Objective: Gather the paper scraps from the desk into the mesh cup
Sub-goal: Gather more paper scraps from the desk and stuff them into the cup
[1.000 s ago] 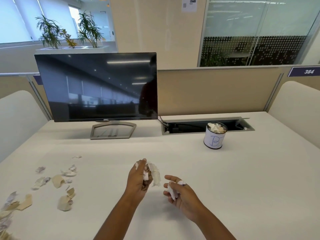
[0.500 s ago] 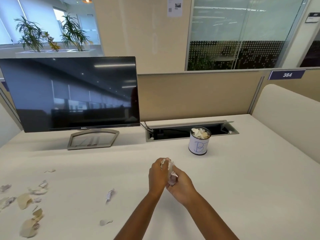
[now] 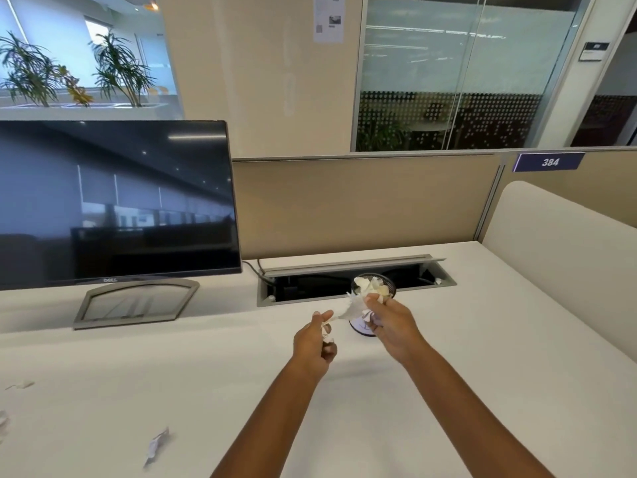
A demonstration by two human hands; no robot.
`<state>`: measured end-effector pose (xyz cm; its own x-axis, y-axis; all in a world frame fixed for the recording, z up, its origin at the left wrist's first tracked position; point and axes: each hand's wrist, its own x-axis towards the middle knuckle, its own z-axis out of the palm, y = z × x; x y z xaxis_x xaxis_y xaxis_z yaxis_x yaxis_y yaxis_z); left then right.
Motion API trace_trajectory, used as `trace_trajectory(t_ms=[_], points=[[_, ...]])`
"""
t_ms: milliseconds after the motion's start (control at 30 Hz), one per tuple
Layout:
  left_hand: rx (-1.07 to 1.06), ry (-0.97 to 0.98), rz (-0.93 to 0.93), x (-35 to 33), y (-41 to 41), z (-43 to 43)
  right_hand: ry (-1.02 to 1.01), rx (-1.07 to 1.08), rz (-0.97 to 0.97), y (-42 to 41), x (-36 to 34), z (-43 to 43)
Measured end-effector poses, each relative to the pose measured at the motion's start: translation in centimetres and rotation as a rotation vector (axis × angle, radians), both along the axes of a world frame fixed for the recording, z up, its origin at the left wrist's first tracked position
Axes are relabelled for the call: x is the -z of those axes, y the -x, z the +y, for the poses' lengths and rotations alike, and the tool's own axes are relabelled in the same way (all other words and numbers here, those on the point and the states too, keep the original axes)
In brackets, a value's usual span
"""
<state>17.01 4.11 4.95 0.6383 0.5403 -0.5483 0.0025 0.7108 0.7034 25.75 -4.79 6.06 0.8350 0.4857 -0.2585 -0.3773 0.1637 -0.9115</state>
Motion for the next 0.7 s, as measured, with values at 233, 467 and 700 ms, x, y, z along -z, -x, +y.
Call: trace_trajectory(t_ms=[233, 467, 700], points=[[0.054, -0.197, 0.073, -1.2, -6.2, -0.1, 0.272, 0.061, -0.411, -6.1, -1.5, 1.2], [0.114, -0.614, 0.191, -1.0, -12.0, 0.9, 0.628, 0.11, -0.946, -8.9, 0.0, 2.2], [0.104, -0.871, 0.233, -0.5, -14.3, 0.7, 0.867, -0.145, -1.061, -8.2, 2.3, 3.2]])
